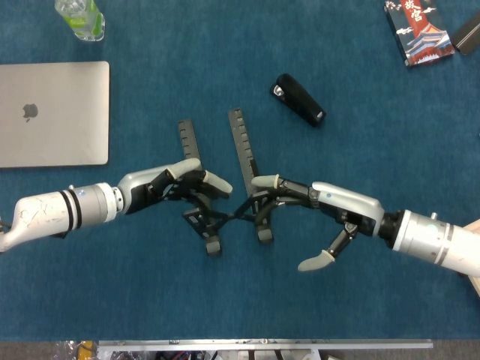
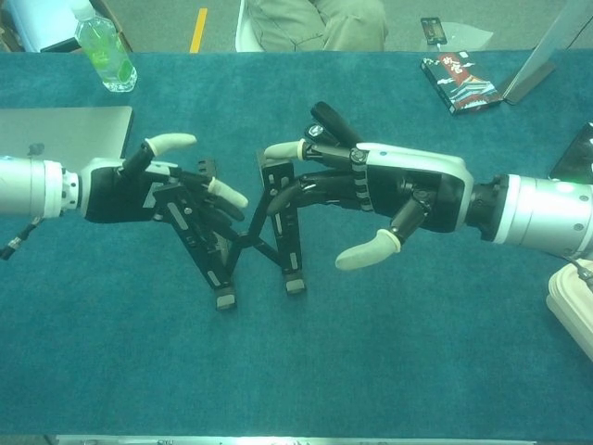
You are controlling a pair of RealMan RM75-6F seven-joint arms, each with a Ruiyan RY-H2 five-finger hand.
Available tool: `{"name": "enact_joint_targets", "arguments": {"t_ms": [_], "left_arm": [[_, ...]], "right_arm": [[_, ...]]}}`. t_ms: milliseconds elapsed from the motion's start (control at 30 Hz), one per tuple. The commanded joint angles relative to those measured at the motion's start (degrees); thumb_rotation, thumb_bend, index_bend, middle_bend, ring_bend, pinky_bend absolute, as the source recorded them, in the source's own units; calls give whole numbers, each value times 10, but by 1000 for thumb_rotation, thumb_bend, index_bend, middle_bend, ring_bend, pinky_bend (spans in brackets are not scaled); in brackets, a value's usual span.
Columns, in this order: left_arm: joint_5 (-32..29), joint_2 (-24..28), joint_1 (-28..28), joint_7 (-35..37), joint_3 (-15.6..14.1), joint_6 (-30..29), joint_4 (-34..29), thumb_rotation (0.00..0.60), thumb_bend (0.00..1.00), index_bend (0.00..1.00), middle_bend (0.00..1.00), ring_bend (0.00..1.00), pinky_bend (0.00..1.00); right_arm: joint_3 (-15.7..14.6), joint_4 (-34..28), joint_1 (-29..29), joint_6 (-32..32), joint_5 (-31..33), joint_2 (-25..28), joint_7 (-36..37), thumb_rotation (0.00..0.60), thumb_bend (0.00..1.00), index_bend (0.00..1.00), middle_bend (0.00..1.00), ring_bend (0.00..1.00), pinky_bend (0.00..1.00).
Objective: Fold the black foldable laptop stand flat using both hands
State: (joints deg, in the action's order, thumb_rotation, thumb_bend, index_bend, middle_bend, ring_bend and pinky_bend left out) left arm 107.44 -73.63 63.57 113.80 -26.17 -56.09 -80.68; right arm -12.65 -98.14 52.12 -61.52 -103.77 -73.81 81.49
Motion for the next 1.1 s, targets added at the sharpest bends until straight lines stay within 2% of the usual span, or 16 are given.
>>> {"name": "enact_joint_targets", "arguments": {"t_ms": [33, 500, 1100], "left_arm": [[4, -4, 0, 11, -9, -3, 2, 0, 216, 195, 193, 125, 194], [23, -3, 12, 53, -39, -26, -4, 0, 217, 165, 189, 124, 194], [21, 20, 18, 5, -50, -41, -41, 0, 217, 165, 189, 124, 194]], "right_arm": [[0, 1, 0, -1, 0, 0, 0, 600, 0, 31, 158, 28, 74], [-3, 3, -3, -8, -4, 1, 3, 600, 0, 31, 158, 28, 74], [-7, 14, -6, -7, -5, 0, -17, 600, 0, 20, 158, 28, 74]]}}
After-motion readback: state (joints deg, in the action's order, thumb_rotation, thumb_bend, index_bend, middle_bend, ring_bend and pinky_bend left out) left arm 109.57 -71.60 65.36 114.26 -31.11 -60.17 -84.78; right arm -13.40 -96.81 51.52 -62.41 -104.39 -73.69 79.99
